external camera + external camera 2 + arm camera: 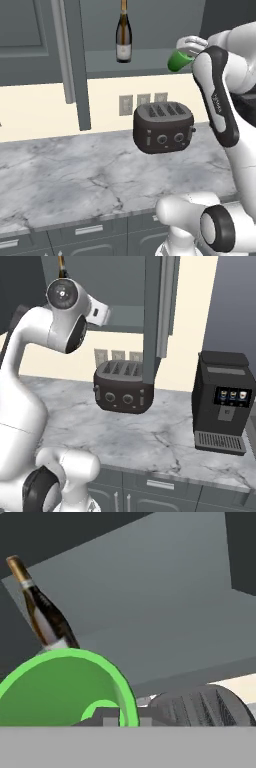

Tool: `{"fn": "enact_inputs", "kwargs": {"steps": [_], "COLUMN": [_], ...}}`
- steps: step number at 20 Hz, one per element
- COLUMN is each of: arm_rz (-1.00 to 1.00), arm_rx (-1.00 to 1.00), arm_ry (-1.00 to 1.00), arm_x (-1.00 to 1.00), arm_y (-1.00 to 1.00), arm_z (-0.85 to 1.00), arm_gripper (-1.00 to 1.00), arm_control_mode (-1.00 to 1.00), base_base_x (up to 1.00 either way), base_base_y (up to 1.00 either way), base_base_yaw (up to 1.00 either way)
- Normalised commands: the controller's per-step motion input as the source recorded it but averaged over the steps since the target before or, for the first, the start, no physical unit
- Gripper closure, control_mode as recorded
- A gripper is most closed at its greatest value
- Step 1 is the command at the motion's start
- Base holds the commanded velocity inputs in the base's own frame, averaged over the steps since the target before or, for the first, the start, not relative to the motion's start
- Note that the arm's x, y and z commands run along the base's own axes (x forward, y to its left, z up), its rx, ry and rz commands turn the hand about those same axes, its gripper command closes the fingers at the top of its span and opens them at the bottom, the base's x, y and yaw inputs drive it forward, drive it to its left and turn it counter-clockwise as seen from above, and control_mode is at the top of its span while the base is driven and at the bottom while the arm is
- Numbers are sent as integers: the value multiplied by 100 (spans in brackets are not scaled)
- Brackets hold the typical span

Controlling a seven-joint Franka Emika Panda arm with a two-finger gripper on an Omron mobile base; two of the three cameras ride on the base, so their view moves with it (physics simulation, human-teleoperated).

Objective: Open the cabinet directly in front. Then move the wine and the cup to the dining counter with the jar on it.

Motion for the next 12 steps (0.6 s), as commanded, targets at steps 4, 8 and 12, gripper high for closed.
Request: {"fn": "enact_inputs", "kwargs": {"steps": [4,8,12], "arm_rz": [0,0,3], "arm_rx": [10,5,-3], "arm_ry": [22,32,-2], "arm_x": [-100,-100,-95], "arm_y": [47,53,20], "arm_z": [-18,-55,-90], "arm_gripper": [100,100,100], "arm_control_mode": [-100,-100,-100], "base_base_x": [0,0,0], "base_base_y": [0,0,0], "base_base_yaw": [0,0,0]}}
